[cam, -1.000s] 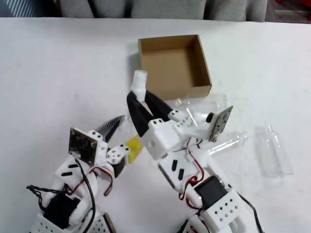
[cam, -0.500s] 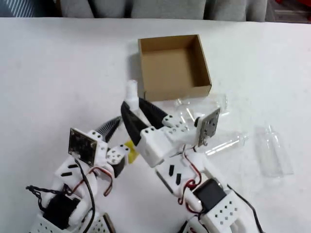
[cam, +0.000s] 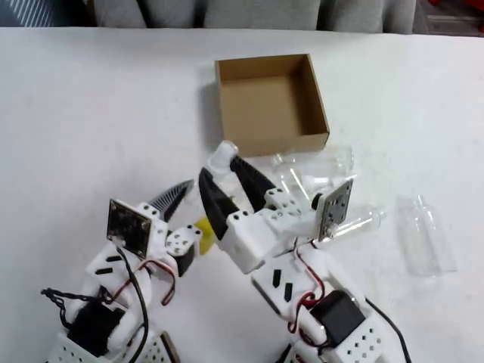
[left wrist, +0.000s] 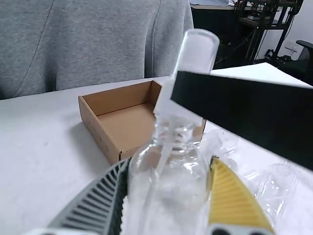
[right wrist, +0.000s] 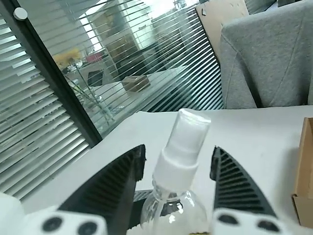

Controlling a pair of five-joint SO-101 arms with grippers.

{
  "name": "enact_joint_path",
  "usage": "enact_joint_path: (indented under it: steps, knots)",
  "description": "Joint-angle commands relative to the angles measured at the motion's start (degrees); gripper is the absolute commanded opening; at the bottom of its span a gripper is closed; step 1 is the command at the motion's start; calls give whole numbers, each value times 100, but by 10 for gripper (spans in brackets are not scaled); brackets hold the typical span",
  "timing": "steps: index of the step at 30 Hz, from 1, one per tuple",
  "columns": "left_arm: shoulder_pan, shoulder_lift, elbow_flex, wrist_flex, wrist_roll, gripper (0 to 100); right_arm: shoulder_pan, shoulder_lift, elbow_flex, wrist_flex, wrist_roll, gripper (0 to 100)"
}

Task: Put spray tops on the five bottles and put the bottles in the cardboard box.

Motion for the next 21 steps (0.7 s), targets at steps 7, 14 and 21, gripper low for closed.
enact_joint_path:
  steps: [7, 14, 21]
  knots:
    - [4, -57, -35, -53, 70, 60, 462, -611, -571, 637, 26, 247]
    - [4, -57, -35, -53, 70, 60, 1525, -1121, -554, 585, -79, 11]
    - [40, -57, -26, -53, 70, 60, 2202, 295, -536, -119, -457, 17]
